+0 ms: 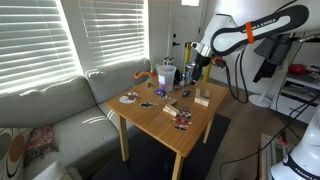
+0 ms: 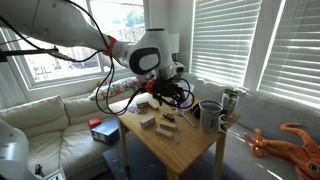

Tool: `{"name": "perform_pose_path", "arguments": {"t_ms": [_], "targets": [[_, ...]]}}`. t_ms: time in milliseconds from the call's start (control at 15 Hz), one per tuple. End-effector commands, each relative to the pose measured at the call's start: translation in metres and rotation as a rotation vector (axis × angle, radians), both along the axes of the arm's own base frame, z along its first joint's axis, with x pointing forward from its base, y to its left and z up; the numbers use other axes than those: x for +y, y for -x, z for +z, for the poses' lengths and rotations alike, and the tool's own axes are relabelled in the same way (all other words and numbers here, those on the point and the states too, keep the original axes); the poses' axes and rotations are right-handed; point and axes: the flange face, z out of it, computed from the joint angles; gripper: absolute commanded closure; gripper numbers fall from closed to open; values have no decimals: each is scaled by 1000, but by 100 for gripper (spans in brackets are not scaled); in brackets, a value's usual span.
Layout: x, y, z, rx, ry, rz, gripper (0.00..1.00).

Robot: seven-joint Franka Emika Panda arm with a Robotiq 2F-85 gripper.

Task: Unstack two wooden blocks then place the toy car on them

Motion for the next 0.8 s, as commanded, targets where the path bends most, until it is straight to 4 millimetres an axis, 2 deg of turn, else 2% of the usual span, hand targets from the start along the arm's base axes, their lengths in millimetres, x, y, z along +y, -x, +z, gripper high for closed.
{"name": "perform_pose_path", "arguments": {"t_ms": [0, 400, 733], "targets": [[10, -21, -10, 16, 50, 193, 0], [21, -42, -35, 79, 102, 488, 0], [31, -46, -50, 113, 105, 602, 1]]}}
